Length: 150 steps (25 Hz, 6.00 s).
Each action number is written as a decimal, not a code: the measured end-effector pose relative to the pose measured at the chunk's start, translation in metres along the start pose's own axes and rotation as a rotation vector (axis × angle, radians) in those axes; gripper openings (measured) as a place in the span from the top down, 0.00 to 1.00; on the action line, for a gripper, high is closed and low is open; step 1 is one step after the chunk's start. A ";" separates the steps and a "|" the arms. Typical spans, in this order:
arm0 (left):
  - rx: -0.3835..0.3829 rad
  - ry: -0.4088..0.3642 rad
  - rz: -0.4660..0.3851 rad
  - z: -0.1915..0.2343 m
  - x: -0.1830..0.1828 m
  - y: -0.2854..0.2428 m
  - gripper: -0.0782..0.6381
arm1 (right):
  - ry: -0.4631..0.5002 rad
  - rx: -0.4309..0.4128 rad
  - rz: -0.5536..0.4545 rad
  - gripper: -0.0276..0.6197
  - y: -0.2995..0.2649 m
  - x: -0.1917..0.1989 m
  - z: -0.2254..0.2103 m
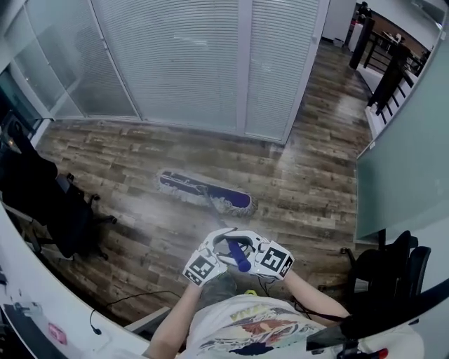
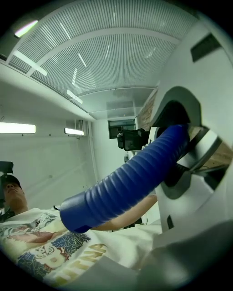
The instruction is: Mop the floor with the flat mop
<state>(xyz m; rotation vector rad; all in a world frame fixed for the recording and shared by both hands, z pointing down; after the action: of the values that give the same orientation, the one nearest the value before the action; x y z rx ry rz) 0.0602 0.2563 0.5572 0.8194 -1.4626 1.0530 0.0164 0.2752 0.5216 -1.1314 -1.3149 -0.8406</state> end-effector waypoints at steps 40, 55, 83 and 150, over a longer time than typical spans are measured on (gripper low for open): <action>0.149 -0.030 -0.023 0.138 -0.018 -0.025 0.60 | 0.017 0.229 -0.074 0.67 -0.066 -0.038 -0.135; 0.090 -0.022 -0.024 0.360 -0.026 -0.089 0.61 | 0.031 0.192 -0.073 0.68 -0.150 -0.068 -0.347; -0.029 0.084 -0.033 0.484 -0.024 -0.092 0.59 | 0.014 0.124 0.010 0.67 -0.219 -0.084 -0.441; -0.135 0.058 -0.055 0.290 0.012 0.023 0.60 | 0.112 -0.053 -0.086 0.66 -0.195 -0.043 -0.209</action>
<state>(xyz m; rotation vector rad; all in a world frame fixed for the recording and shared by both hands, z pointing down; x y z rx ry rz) -0.0704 -0.0039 0.5648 0.7224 -1.4377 0.9192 -0.1125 0.0167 0.5274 -1.0592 -1.2622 -0.9932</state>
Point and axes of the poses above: the fingertips, and each gripper's own axes: y backward along the fingers, z to its left, x out of its underside, the point moved 2 cm from there along y, backward along the fingers, and after that the axes turned 1 degree about -z, right-handed, at the moved point
